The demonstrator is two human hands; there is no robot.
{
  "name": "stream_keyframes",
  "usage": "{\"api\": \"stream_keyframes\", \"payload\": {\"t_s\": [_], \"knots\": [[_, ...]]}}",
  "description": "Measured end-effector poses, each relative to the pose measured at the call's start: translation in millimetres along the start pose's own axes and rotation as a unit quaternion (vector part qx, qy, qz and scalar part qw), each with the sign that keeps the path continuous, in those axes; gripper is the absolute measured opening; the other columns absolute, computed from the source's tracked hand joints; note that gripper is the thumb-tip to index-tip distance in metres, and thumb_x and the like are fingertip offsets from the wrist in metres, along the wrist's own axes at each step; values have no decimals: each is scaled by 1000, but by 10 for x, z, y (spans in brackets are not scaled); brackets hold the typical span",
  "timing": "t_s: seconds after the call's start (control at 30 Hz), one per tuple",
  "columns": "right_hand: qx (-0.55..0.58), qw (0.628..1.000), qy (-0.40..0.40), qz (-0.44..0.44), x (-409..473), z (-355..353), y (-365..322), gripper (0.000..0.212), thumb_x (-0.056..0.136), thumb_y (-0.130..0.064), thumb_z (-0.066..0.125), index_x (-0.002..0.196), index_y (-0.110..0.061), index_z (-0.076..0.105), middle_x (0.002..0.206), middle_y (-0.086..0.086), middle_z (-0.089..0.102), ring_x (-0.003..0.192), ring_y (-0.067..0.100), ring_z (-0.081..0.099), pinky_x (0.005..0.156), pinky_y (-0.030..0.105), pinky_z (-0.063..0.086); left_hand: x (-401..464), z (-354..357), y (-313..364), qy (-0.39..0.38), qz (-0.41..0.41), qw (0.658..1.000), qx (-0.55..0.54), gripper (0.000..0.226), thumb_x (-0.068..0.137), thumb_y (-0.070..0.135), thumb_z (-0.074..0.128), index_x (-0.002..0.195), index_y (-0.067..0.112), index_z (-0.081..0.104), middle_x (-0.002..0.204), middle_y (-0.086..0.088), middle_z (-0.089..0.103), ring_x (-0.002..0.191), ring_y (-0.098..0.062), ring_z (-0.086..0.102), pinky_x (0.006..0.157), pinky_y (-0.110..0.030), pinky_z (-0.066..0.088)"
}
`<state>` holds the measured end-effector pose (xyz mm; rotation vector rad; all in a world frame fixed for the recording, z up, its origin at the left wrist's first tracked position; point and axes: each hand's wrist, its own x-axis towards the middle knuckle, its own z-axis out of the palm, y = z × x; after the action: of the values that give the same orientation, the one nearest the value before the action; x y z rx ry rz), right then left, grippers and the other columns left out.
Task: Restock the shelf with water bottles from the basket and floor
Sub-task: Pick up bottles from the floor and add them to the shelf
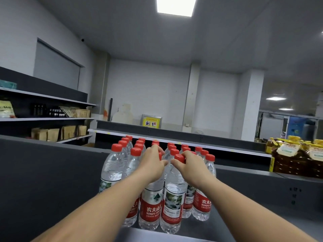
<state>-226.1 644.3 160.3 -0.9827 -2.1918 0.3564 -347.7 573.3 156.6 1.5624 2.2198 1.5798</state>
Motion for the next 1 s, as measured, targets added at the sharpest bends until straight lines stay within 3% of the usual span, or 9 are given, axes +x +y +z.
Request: {"api": "stream_keyframes", "payload": {"t_s": [0.17, 0.3, 0.37, 0.43, 0.53, 0.73, 0.93, 1.0], "knots": [[18, 999, -6, 46, -6, -23, 18, 37, 90, -46, 60, 107, -15, 56, 97, 6, 64, 85, 24, 63, 76, 40, 56, 28, 45, 3, 2, 42, 997, 64, 37, 88, 22, 67, 122, 17, 54, 127, -1, 48, 96, -9, 44, 81, -24, 36], [16, 998, -16, 51, -54, -55, 24, 40, 90, -46, 61, 113, -14, 57, 102, 5, 66, 84, 20, 62, 70, 32, 51, -7, 42, 3, -9, 44, 996, 80, 49, 87, 24, 67, 131, 17, 48, 134, -3, 50, 115, -18, 50, 86, -26, 38], [19, 998, -25, 62, -112, -86, 33, 48, 90, -46, 61, 124, -13, 53, 115, 8, 65, 89, 20, 62, 68, 30, 48, -46, 12, -2, -13, 41, 996, 79, 58, 86, 24, 68, 138, 17, 43, 140, -4, 47, 124, -21, 47, 95, -32, 40], [16, 997, -38, 69, -180, -118, 50, 59, 91, -45, 59, 138, -11, 45, 127, 12, 62, 101, 24, 64, 75, 31, 50, -93, -36, 7, -11, 38, 996, 84, 67, 86, 26, 68, 144, 17, 35, 147, -5, 42, 133, -23, 41, 106, -38, 37], [11, 997, -42, 63, -317, -202, 65, 62, 93, -42, 59, 142, -11, 41, 134, 13, 58, 111, 27, 62, 84, 34, 50, -194, -112, 87, 17, 51, 994, 96, 67, 88, 30, 65, 145, 16, 33, 148, -5, 40, 136, -24, 36, 112, -45, 34], [-7, 998, -35, 52, -795, -586, 220, 55, 91, -41, 60, 137, -13, 49, 130, 8, 63, 112, 23, 61, 89, 33, 47, -683, -49, 475, 58, 128, 988, 70, 49, 91, 33, 56, 136, 20, 43, 136, -1, 49, 127, -19, 42, 107, -40, 38], [-30, 997, -34, 62, -1676, -1129, 661, 51, 89, -45, 61, 127, -12, 57, 121, 8, 66, 97, 30, 66, 88, 43, 54, -1605, 498, 979, -41, 66, 997, -27, 33, 89, 30, 58, 119, 18, 56, 109, -2, 62, 97, -19, 59, 86, -34, 49], [-36, 996, -43, 73, -2042, -1256, 927, 53, 90, -46, 60, 130, -12, 55, 125, 8, 64, 102, 32, 65, 90, 42, 53, -2001, 795, 1037, -87, 28, 995, -50, 28, 89, 33, 59, 114, 20, 58, 101, 0, 63, 92, -19, 60, 77, -30, 47]]}}
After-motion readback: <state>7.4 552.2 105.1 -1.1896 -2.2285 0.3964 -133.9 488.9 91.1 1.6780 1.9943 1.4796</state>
